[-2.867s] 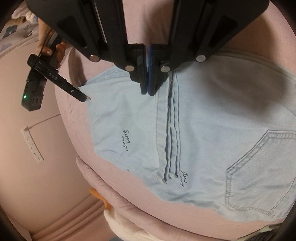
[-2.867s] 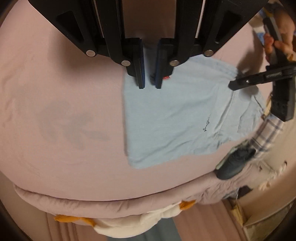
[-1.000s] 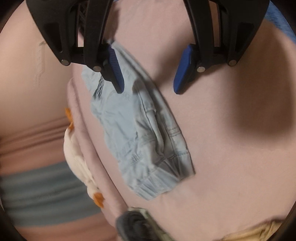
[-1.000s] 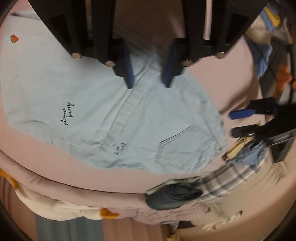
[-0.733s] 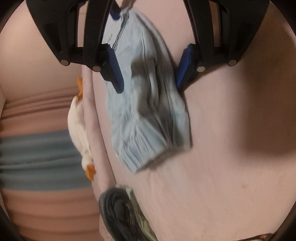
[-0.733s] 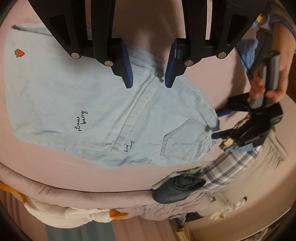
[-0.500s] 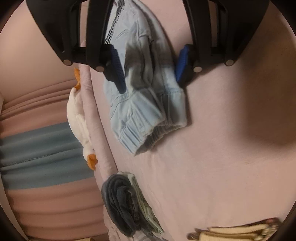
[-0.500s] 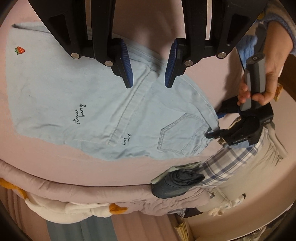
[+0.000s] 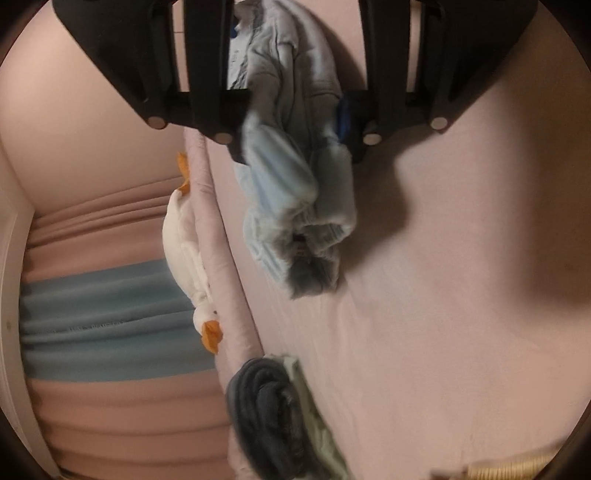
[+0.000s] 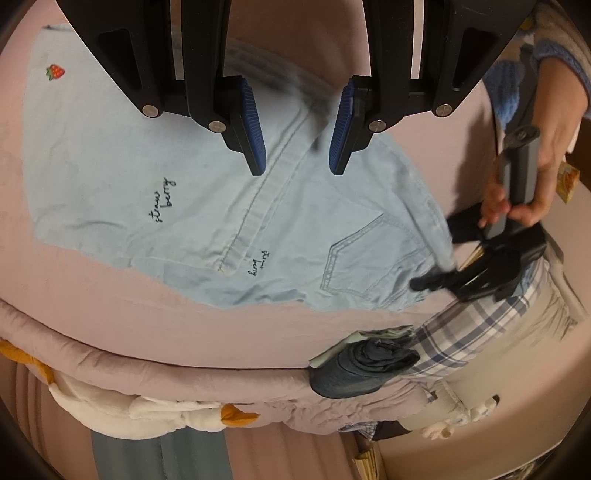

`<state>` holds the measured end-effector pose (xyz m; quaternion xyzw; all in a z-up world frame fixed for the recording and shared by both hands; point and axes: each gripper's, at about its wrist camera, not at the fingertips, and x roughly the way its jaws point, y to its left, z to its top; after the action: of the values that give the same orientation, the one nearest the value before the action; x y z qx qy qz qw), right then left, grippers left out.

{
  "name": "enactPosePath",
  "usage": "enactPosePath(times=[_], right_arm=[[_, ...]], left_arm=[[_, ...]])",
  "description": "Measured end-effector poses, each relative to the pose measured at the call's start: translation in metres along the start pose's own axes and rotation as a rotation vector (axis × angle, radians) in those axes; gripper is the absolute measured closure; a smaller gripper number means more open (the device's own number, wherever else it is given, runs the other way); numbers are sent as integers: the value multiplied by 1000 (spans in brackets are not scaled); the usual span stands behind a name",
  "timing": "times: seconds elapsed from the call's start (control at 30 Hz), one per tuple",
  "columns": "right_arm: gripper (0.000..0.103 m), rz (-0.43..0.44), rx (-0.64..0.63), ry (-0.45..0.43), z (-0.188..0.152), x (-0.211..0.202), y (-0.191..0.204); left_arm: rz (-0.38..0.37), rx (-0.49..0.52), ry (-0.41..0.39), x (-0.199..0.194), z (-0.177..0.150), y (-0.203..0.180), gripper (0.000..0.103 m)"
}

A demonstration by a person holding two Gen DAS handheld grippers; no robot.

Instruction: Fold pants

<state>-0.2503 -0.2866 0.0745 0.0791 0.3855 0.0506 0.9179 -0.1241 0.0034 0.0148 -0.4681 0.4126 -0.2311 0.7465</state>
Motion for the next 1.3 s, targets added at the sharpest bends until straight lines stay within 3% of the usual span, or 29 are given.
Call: enactPosePath(times=[0.23,0.4,0.5,0.53,0.57,0.6,0.8,1.0,1.13,1.2,1.23,1.3], right_arm=[[67,-57,33,15,31,24,0],[81,-79,59,22,75,53,-3],[92,-81,114,104,91,90,-12],[92,-83,132,185,88,111,-15],[97,-85,159,207,84,122,-19],[100,-89,161,186,85,121,-20],[100,-18,174,245,68,98,-7],[100,0,79,253,15,69,33],[99,96,78,295,-7,50,39],[100,152,85,258,-7,33,36],[100,170,109,187,-5,16,27],[99,124,136,98,-1,0,13]], left_arm=[[21,147,-27,-12,-9,-23,77],[31,267,-45,-20,-18,-46,77],[43,326,-39,-20,-24,-57,77],[48,344,-33,-19,-27,-59,77],[55,365,-29,-19,-30,-61,77],[64,389,-29,-18,-33,-64,77],[64,388,-31,-17,-29,-62,77],[86,382,-27,-15,-31,-68,77],[83,416,-29,-16,-36,-84,78],[77,448,-32,-16,-41,-96,78],[73,463,-33,-16,-44,-102,78],[69,497,-36,-14,-51,-116,78]])
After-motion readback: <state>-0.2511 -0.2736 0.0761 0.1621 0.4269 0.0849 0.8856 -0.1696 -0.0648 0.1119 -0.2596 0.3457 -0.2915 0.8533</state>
